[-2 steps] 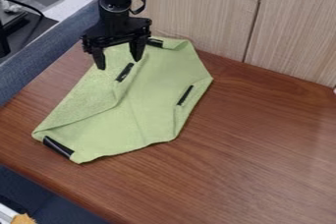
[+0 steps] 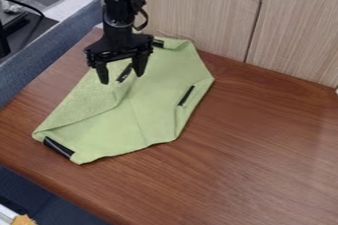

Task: Unfold the cloth

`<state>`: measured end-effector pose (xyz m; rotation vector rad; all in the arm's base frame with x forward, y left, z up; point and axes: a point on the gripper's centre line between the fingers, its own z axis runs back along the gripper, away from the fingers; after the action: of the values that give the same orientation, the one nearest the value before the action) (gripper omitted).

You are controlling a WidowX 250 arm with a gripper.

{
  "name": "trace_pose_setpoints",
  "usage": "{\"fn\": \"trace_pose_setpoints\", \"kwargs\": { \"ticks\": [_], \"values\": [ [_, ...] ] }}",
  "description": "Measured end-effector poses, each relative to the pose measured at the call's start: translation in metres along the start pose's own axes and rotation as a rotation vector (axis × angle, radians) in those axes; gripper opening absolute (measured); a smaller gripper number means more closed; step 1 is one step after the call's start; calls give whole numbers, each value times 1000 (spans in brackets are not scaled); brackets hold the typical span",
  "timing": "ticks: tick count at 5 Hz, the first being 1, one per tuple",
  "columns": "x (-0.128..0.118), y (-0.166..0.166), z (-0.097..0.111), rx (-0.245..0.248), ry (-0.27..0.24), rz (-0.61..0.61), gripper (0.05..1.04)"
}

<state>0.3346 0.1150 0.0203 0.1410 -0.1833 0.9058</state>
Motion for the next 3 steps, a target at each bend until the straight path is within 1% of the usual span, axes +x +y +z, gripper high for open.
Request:
{"fn": "trace_pose_setpoints", "kwargs": {
  "ticks": [1,2,3],
  "values": [
    [4,0,-16,12,32,-14,1000],
    [9,-5,-24,-2,49,-36,1000],
    [13,-6,-32,-3,59,-45,945]
  ]
}}
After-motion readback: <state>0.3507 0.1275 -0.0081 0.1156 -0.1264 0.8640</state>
